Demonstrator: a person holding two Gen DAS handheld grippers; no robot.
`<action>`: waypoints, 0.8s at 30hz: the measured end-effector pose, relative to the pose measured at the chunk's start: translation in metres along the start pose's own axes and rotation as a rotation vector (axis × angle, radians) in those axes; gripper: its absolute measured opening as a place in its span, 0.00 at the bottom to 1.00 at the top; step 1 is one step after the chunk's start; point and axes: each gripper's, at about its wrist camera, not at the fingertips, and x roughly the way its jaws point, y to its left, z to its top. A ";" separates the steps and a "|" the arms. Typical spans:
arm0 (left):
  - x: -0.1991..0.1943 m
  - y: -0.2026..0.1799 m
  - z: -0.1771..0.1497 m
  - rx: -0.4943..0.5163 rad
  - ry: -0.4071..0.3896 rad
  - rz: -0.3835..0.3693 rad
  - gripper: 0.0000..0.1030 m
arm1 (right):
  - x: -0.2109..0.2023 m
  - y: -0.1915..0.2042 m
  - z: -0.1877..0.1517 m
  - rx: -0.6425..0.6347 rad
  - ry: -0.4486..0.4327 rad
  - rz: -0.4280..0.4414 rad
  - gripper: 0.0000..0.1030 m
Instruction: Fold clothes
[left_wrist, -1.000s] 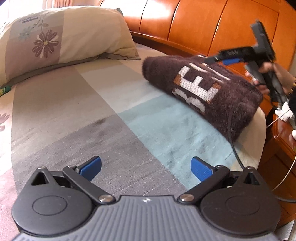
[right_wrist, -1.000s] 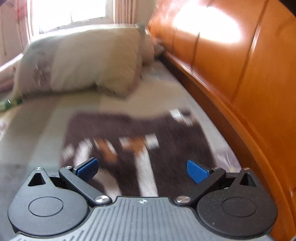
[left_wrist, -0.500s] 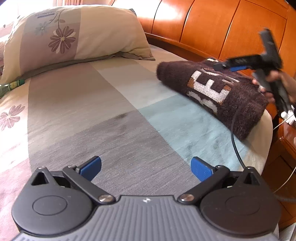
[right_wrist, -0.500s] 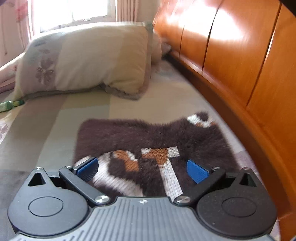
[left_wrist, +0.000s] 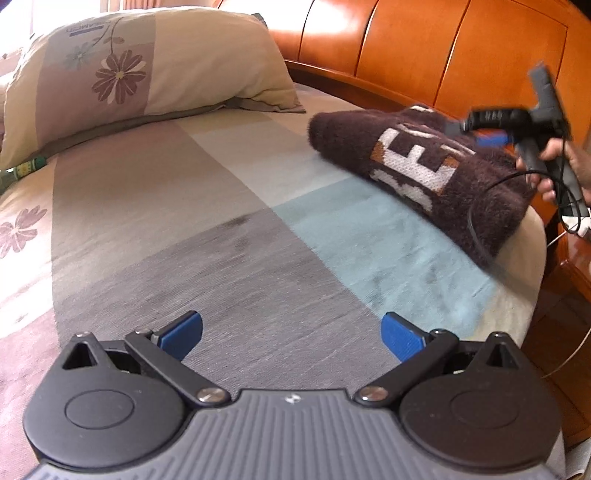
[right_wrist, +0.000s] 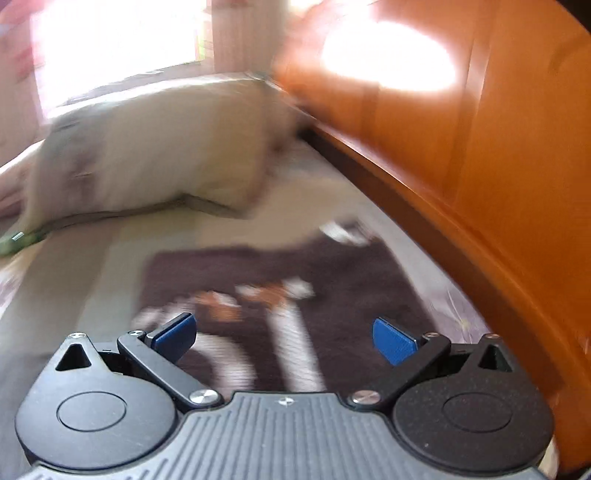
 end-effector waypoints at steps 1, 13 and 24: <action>-0.001 0.001 -0.002 0.012 -0.010 -0.004 0.99 | 0.007 -0.007 -0.007 0.014 0.022 -0.005 1.00; 0.008 -0.008 -0.012 0.156 -0.071 0.006 0.99 | 0.034 0.009 0.052 -0.064 -0.071 0.023 1.00; -0.004 0.011 -0.015 0.035 -0.057 -0.048 0.99 | 0.039 0.004 0.044 0.036 -0.043 -0.004 1.00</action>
